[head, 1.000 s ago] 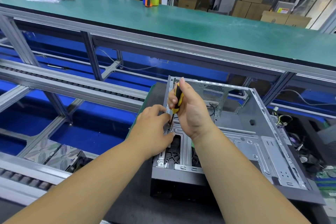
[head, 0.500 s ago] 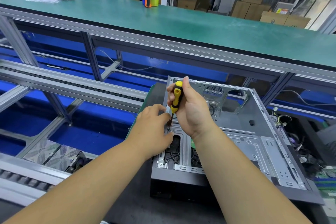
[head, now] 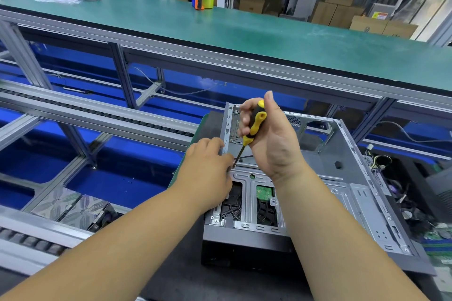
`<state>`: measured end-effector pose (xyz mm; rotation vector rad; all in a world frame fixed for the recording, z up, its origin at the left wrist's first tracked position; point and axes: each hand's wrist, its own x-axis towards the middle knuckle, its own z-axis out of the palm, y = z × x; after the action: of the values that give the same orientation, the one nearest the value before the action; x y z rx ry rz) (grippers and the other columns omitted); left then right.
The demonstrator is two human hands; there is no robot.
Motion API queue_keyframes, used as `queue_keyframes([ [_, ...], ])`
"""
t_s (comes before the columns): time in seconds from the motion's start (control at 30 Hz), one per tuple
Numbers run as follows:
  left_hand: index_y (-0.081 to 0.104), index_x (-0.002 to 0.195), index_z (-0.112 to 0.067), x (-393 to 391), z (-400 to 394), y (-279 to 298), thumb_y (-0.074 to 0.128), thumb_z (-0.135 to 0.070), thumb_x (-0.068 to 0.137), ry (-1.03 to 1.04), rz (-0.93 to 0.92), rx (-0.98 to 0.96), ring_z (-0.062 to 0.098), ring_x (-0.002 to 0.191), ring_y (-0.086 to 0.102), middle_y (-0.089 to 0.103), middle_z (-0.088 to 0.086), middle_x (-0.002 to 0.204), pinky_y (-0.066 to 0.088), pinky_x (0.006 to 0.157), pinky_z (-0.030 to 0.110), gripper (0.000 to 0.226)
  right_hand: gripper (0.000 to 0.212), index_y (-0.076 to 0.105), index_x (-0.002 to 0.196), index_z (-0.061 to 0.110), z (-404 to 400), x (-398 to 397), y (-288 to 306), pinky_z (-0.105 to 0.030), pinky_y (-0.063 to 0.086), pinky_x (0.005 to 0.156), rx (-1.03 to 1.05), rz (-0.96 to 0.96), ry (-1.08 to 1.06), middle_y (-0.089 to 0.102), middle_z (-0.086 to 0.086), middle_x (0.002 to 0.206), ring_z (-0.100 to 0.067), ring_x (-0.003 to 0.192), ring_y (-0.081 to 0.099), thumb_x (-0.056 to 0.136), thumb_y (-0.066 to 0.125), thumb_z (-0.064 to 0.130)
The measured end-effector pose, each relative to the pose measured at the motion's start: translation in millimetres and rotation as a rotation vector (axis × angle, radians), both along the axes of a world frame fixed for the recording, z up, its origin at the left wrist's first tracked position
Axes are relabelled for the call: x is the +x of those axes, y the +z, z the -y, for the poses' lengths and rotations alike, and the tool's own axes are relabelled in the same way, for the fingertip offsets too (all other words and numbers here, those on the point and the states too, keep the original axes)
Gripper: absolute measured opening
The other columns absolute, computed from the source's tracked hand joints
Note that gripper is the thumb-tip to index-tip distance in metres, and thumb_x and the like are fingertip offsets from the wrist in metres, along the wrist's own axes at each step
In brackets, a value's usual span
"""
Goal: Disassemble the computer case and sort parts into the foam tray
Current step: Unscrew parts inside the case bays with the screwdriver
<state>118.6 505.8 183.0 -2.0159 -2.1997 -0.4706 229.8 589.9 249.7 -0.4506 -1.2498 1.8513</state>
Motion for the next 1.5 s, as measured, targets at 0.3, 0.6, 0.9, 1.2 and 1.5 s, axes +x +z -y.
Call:
queue_keyframes([
  [0.3,0.055,0.118,-0.022,22.2,-14.1,16.4,0.05,-0.027,0.086,0.068,-0.379,-0.266,0.03,0.11,0.037,0.04,0.008,0.116,0.031,0.096,0.041,0.033,0.01,0.057,0.089,0.015,-2.0,19.2,1.2,-0.029,0.034,0.068,-0.074,-0.051,-0.116,0.051,-0.002,0.082,-0.013,0.063,0.045,0.079,0.059,0.013],
  [0.6,0.052,0.122,-0.018,18.8,-20.2,11.2,0.043,-0.029,0.091,-0.02,-0.473,-0.268,0.032,0.12,0.031,0.038,0.01,0.127,0.026,0.106,0.044,0.034,0.002,0.059,0.093,0.019,-1.1,31.2,-6.4,-0.028,0.047,0.075,0.074,0.098,-0.22,0.058,0.005,0.082,-0.009,0.072,0.057,0.092,0.058,0.019],
  [0.9,0.052,0.114,-0.035,-10.2,4.7,-3.2,0.067,-0.053,0.077,-0.031,0.297,-0.064,0.011,0.116,0.039,0.04,-0.016,0.124,0.036,0.098,0.032,0.044,0.022,0.065,0.112,0.022,3.5,18.7,-12.5,-0.022,0.047,0.078,0.168,0.105,-0.192,0.058,0.006,0.083,-0.01,0.081,0.054,0.1,0.048,0.013],
  [1.2,0.051,0.119,-0.036,-12.3,9.3,-15.5,0.073,-0.047,0.075,-0.023,0.444,-0.021,0.008,0.106,0.049,0.036,-0.023,0.124,0.045,0.085,0.029,0.05,0.022,0.06,0.107,0.015,11.9,-3.5,-21.4,-0.03,0.04,0.078,0.136,0.119,-0.133,0.051,0.001,0.079,-0.014,0.075,0.046,0.092,0.048,0.027],
  [1.5,0.053,0.122,-0.036,-12.4,8.3,-16.5,0.072,-0.047,0.076,-0.014,0.472,-0.033,0.01,0.11,0.049,0.035,-0.023,0.125,0.047,0.09,0.033,0.052,0.022,0.061,0.105,0.017,10.2,-2.4,-23.3,-0.029,0.041,0.077,0.15,0.154,-0.098,0.052,0.003,0.078,-0.012,0.074,0.046,0.094,0.048,0.03],
])
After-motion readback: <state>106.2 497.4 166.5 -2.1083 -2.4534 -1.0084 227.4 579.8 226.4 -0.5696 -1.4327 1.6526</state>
